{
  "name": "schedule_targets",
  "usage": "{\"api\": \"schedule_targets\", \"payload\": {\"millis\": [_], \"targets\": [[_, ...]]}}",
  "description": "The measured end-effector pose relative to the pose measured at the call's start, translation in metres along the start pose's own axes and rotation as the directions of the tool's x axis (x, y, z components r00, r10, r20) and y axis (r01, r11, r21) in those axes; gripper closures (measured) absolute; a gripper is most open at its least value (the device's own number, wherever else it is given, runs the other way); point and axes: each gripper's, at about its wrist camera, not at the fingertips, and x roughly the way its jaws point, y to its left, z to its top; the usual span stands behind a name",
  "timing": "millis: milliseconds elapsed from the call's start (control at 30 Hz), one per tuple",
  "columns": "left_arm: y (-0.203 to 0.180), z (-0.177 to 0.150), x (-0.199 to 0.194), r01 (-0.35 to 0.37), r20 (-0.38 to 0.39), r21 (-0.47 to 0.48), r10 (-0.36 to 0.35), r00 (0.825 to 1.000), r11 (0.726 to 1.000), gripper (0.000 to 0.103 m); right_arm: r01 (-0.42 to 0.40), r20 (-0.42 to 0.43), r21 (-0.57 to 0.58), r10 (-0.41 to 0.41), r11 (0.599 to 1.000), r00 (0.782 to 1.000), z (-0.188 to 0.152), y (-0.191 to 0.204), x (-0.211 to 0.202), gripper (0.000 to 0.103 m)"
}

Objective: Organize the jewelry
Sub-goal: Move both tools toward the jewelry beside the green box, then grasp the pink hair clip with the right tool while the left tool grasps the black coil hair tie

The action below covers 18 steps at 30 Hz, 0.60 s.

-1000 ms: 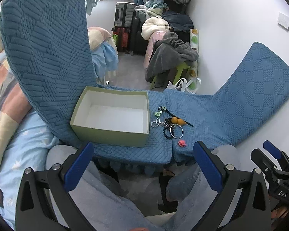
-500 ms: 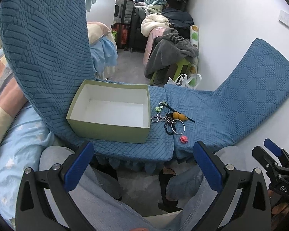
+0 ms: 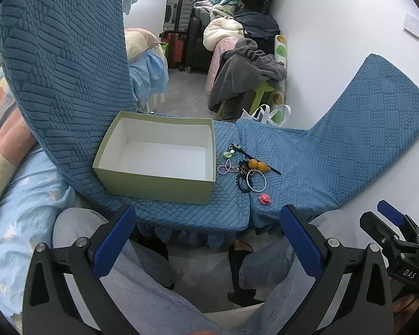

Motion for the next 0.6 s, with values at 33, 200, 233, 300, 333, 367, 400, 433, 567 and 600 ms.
{"api": "schedule_targets", "payload": {"millis": [33,200,233,300,333,367,400,433,567,600], "targets": [[0.0,-0.001,0.001,-0.001,-0.001,0.0,0.001,1.0,1.0,0.001,-0.003,0.002,-0.003,0.003,1.0,1.0,0.0,0.0,0.001,0.0],[-0.007,0.001,0.011,-0.007,0.001,0.015,0.007,1.0,1.0,0.001,0.005,-0.003,-0.002,-0.005,1.0,1.0,-0.001,-0.004,0.005,0.0],[-0.01,0.001,0.012,-0.002,0.01,0.02,0.002,1.0,1.0,0.001,0.012,-0.005,0.001,-0.012,1.0,1.0,-0.001,-0.005,0.006,0.0],[-0.011,0.002,0.014,0.004,0.008,0.018,-0.004,1.0,1.0,0.001,0.013,-0.007,0.007,-0.013,1.0,1.0,-0.001,-0.008,0.008,0.0],[-0.011,0.003,0.017,0.005,0.006,0.017,-0.005,1.0,1.0,0.001,0.014,-0.009,0.006,-0.014,1.0,1.0,-0.001,-0.01,0.009,0.0],[-0.012,0.004,0.019,0.003,0.003,0.018,-0.003,1.0,1.0,0.001,0.017,-0.009,0.006,-0.017,1.0,1.0,-0.001,-0.011,0.009,0.0],[-0.012,0.004,0.022,0.0,0.001,0.018,0.0,1.0,1.0,0.001,0.018,-0.008,0.005,-0.018,1.0,1.0,-0.001,-0.012,0.01,0.0],[-0.013,0.004,0.024,-0.001,-0.002,0.016,0.001,1.0,1.0,0.001,0.019,-0.007,0.005,-0.019,1.0,1.0,0.0,-0.014,0.011,0.0],[-0.014,0.004,0.032,0.02,0.012,0.009,-0.02,1.0,1.0,0.001,0.015,-0.003,0.001,-0.015,1.0,1.0,-0.001,-0.018,0.018,0.0],[-0.015,0.005,0.036,0.033,0.017,0.001,-0.033,0.999,0.999,0.001,0.013,0.002,0.0,-0.013,1.0,1.0,-0.001,-0.019,0.02,0.0]]}}
